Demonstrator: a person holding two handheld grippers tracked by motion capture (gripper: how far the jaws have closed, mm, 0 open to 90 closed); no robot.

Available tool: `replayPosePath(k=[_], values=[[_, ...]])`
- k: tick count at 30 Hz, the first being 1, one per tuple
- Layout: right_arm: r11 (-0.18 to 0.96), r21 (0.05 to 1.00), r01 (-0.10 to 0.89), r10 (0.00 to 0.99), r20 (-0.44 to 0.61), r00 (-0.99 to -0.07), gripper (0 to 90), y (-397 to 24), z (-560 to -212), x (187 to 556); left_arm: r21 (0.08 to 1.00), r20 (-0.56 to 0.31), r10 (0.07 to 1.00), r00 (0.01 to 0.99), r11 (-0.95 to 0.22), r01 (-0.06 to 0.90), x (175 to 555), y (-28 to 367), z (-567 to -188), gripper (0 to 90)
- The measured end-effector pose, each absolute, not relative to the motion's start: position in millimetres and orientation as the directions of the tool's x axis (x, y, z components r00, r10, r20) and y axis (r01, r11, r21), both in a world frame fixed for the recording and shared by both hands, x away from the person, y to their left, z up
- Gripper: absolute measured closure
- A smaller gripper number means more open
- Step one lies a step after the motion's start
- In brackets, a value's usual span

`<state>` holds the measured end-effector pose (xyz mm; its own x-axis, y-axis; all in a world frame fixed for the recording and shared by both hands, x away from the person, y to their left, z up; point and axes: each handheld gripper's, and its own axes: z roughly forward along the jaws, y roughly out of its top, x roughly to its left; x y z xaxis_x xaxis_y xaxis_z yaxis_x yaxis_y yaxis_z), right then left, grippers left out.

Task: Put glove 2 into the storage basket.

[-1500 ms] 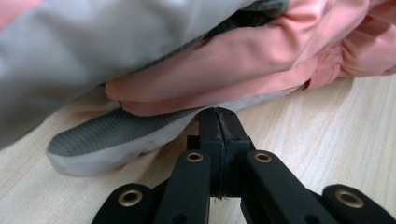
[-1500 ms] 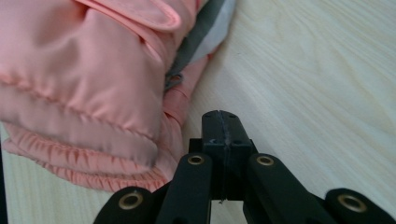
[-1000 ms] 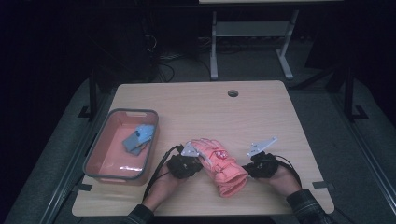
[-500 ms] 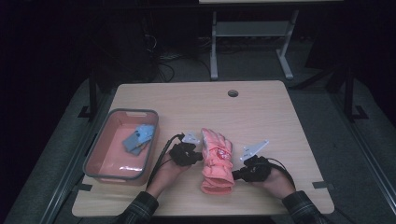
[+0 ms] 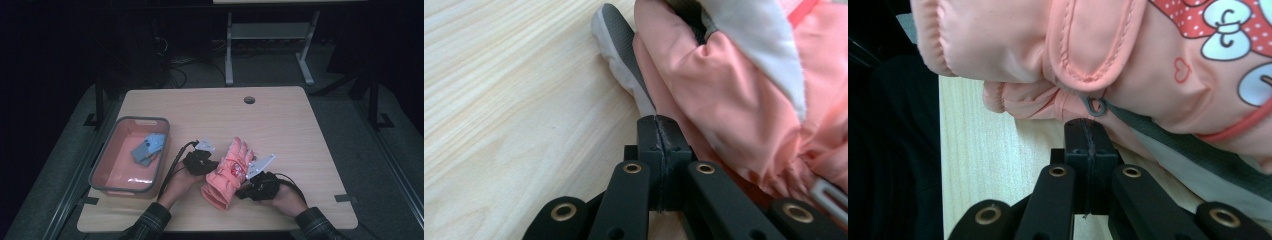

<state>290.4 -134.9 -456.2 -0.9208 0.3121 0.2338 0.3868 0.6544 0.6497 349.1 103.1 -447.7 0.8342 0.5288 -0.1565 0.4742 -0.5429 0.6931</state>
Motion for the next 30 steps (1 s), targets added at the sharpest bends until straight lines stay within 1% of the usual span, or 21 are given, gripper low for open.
replayPosePath(k=[2,3,7,9,11,15,21,26,30], values=[[0.643,0.663,0.382,0.316,0.225,-0.922,89.9,-139,-454,291,0.695,-0.149,0.534,0.832,-0.542,0.472,349,106,-446,89.3],[0.63,0.663,0.404,0.334,0.238,-0.912,89.9,-142,-450,289,0.699,-0.152,0.539,0.828,-0.534,0.476,349,107,-445,88.8],[0.581,0.698,0.418,0.376,0.226,-0.899,89.9,-158,-437,291,0.702,-0.161,0.564,0.81,-0.511,0.496,347,115,-436,82.8],[0.55,0.718,0.427,0.401,0.221,-0.889,89.9,-164,-429,292,0.705,-0.143,0.583,0.799,-0.507,0.496,346,118,-430,76.1],[0.522,0.733,0.436,0.43,0.215,-0.877,89.9,-169,-422,294,0.714,-0.142,0.595,0.791,-0.492,0.498,346,121,-423,72.5],[0.487,0.754,0.441,0.469,0.2,-0.86,89.9,-172,-414,300,0.73,-0.156,0.614,0.774,-0.456,0.509,345,125,-411,61.8],[0.451,0.771,0.449,0.502,0.197,-0.842,89.9,-169,-409,310,0.74,-0.171,0.593,0.787,-0.45,0.5,344,129,-398,42.6],[0.456,0.759,0.466,0.523,0.195,-0.83,89.9,-162,-415,316,0.751,-0.181,0.573,0.799,-0.444,0.489,341,131,-393,32.1],[0.471,0.74,0.48,0.535,0.193,-0.823,90.0,-157,-423,320,0.759,-0.183,0.563,0.806,-0.441,0.48,339,130,-389,27.4]])
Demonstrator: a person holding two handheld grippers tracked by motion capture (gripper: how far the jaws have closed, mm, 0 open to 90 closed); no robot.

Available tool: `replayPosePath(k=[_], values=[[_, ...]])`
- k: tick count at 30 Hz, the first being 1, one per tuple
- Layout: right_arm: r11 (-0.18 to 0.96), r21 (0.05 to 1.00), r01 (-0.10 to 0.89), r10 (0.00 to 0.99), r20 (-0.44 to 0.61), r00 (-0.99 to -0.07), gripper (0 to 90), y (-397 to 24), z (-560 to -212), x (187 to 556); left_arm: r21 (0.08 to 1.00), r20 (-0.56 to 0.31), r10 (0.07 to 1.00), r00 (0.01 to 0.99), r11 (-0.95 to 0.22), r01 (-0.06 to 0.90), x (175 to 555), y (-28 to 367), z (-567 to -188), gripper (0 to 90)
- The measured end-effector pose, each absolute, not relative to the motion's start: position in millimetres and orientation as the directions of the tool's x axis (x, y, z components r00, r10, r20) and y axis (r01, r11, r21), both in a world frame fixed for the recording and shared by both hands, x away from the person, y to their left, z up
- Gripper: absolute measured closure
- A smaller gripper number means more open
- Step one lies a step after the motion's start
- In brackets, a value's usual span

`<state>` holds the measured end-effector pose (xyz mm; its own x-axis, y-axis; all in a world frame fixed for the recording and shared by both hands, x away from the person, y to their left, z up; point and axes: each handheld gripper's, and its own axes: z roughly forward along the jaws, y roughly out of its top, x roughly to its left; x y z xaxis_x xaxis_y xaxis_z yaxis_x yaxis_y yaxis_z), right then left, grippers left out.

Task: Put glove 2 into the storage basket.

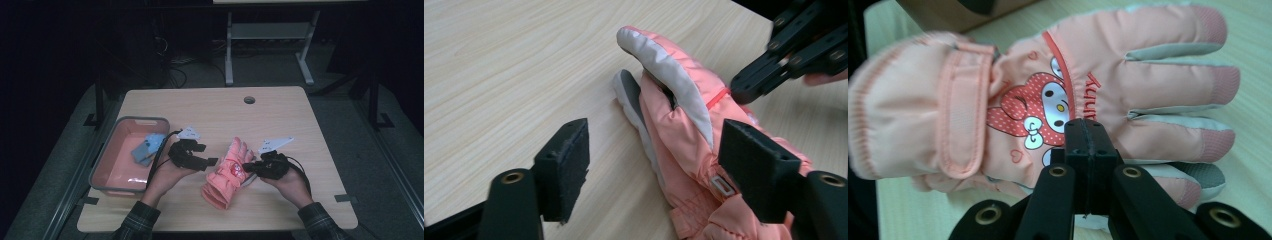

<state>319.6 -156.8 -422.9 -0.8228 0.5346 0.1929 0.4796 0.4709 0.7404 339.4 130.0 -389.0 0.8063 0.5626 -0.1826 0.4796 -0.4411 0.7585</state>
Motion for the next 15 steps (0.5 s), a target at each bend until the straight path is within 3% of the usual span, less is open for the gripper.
replayPosePath(k=[15], values=[[0.542,0.682,0.491,0.546,0.159,-0.823,90.0,-140,-442,321,0.736,-0.166,0.508,0.845,-0.507,0.449,342,103,-390,16.8]])
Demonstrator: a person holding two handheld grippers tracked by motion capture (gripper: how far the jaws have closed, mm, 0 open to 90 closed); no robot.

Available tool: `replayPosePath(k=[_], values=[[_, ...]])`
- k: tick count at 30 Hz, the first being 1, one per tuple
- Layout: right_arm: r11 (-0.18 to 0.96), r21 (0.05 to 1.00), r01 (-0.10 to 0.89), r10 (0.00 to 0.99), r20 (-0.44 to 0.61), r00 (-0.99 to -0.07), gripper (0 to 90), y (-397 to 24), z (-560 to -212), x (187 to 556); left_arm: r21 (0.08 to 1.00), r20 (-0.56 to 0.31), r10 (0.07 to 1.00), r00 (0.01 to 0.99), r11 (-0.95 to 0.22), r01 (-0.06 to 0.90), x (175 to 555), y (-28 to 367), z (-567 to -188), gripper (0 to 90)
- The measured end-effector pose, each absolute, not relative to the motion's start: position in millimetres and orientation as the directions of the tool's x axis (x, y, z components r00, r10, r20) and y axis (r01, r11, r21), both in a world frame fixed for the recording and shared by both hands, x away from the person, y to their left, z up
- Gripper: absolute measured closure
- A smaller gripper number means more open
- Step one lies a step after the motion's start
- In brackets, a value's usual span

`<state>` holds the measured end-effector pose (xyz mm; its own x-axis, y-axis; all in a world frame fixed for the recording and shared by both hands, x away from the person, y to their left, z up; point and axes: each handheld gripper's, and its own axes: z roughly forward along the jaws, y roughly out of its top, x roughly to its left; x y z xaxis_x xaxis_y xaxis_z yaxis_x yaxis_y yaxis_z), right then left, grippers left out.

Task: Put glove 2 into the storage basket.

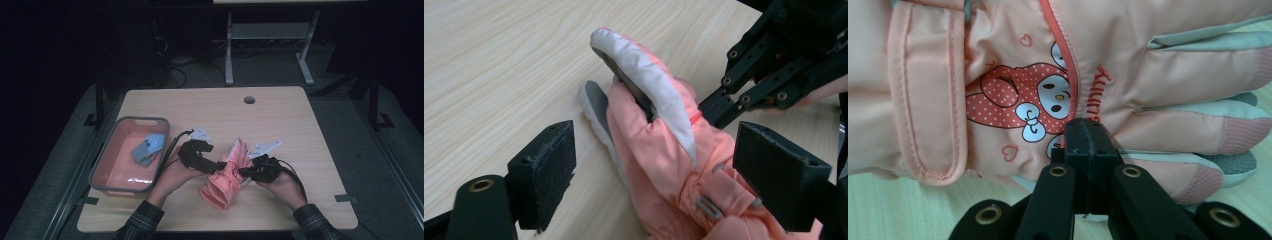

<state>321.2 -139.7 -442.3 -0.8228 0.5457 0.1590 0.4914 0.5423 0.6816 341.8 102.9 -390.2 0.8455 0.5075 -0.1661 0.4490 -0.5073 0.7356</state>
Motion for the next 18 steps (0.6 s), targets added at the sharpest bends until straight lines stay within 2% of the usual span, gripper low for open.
replayPosePath(k=[9,18], values=[[0.577,0.663,0.476,0.549,0.117,-0.828,90.0,-132,-447,321,0.706,-0.153,0.476,0.866,-0.56,0.433,350,79,-401,15.8],[0.581,0.658,0.479,0.55,0.116,-0.827,90.0,-131,-451,320,0.646,-0.197,0.476,0.857,-0.595,0.479,357,73,-424,15.0]])
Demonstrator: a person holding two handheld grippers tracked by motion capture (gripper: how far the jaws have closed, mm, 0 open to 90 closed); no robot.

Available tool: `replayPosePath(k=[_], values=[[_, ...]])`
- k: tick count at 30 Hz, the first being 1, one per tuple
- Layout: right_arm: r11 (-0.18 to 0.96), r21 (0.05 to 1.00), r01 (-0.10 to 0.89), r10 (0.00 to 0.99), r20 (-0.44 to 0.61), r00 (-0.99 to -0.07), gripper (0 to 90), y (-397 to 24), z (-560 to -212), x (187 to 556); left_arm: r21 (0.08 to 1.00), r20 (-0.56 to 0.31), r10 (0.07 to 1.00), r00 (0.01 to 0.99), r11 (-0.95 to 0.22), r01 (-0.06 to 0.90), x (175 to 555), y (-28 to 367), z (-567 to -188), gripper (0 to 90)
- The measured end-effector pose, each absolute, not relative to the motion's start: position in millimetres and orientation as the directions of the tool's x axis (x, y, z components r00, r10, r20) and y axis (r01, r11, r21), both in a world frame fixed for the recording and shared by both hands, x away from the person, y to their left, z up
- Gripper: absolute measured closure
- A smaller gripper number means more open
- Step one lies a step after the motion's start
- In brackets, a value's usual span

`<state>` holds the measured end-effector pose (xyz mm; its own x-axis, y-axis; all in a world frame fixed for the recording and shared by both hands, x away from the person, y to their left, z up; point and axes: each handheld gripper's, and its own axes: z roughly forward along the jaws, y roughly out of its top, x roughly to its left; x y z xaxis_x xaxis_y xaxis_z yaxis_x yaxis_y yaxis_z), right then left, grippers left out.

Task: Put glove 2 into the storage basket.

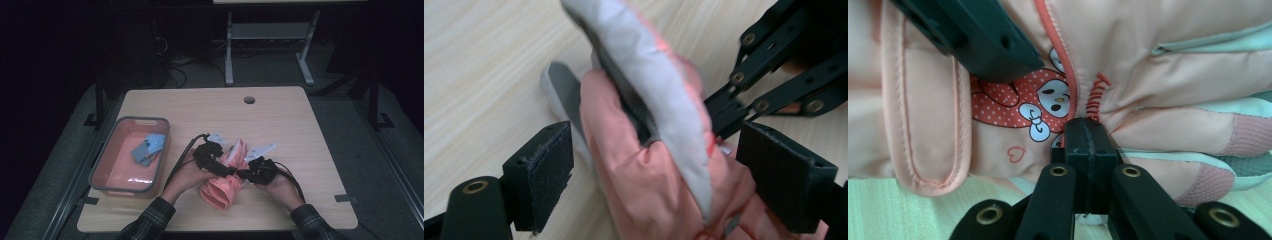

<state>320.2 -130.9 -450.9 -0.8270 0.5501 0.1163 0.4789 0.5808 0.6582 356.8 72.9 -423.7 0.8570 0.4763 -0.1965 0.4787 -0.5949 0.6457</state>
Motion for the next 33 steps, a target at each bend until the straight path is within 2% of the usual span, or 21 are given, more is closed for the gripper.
replayPosePath(k=[10,25,33], values=[[0.576,0.664,0.477,0.549,0.119,-0.828,90.0,-131,-454,320,0.589,-0.337,0.478,0.811,-0.566,0.578,367,77,-451,12.6],[0.582,0.667,0.465,0.546,0.103,-0.831,90.0,-130,-454,318,0.553,-0.448,0.445,0.776,-0.544,0.631,372,77,-461,12.7],[0.584,0.668,0.46,0.544,0.098,-0.833,90.0,-130,-455,318,0.545,-0.499,0.413,0.762,-0.534,0.646,373,77,-463,21.9]])
